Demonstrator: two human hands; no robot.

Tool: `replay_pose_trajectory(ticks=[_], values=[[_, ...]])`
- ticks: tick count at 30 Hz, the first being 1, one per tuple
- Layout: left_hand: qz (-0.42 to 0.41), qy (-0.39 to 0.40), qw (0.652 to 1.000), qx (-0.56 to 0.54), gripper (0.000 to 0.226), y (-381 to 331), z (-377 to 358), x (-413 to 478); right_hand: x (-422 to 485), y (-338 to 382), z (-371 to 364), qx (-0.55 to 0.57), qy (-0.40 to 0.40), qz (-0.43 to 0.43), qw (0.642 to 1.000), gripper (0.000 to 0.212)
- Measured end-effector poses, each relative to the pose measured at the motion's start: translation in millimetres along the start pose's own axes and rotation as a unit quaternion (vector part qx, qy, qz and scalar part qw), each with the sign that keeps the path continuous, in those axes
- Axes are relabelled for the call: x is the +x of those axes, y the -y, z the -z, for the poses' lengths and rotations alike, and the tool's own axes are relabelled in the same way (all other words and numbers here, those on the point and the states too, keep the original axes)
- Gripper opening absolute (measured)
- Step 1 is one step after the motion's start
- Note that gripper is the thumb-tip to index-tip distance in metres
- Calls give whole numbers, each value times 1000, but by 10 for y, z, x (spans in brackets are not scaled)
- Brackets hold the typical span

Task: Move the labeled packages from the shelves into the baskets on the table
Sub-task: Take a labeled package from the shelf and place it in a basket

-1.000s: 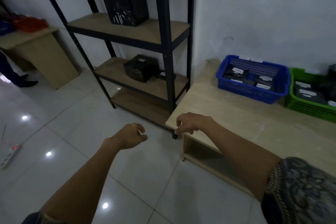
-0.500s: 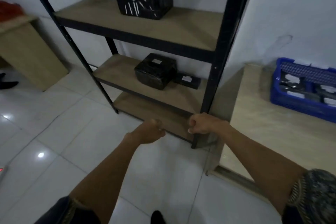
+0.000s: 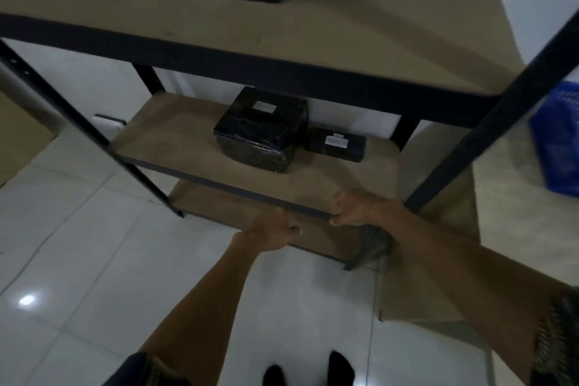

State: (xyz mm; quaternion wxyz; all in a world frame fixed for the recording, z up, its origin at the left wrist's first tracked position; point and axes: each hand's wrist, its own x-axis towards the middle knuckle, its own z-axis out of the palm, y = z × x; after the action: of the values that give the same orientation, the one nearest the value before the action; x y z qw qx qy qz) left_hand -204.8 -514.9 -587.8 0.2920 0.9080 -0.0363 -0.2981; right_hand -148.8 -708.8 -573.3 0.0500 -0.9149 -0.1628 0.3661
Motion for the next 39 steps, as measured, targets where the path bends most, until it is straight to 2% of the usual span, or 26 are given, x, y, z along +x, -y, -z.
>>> replay_pose_trajectory(ticks=[2, 5, 8, 10, 16, 20, 24, 26, 28, 30, 34, 39], values=[[-12, 3, 1000, 8, 29, 123, -13, 366, 377, -83, 12, 8, -35, -20, 999, 43], [-32, -36, 999, -15, 14, 306, -74, 908, 852, -255, 30, 23, -104, -66, 992, 46], [-53, -64, 993, 89, 51, 529, -218, 1309, 1168, -413, 30, 19, -161, -112, 980, 62], [-74, -91, 982, 147, 65, 668, -329, 1490, 1362, -517, 44, -7, -201, -118, 972, 70], [-145, -156, 952, 219, 70, 1041, -600, 1833, 1810, -777, 88, -35, -266, -130, 955, 88], [-172, -195, 935, 242, 80, 1190, -743, 1900, 1946, -828, 70, -45, -239, -140, 960, 89], [-159, -192, 940, 234, 98, 1192, -784, 1938, 1943, -780, 52, -117, -303, -135, 936, 84], [-163, -189, 939, 236, 100, 1188, -771, 1930, 1975, -781, 52, -91, -299, -142, 939, 90], [-165, -183, 937, 249, 100, 1187, -756, 1915, 1991, -785, 21, -18, -277, -139, 951, 94], [-157, -169, 940, 250, 101, 1167, -740, 1899, 1957, -773, -53, 24, -271, -135, 953, 91], [-143, -157, 944, 254, 106, 1120, -718, 1867, 1802, -700, -249, -22, -282, -157, 946, 88], [-118, -108, 942, 295, 110, 1097, -693, 1713, 1532, -576, -394, -27, -242, -175, 954, 91]])
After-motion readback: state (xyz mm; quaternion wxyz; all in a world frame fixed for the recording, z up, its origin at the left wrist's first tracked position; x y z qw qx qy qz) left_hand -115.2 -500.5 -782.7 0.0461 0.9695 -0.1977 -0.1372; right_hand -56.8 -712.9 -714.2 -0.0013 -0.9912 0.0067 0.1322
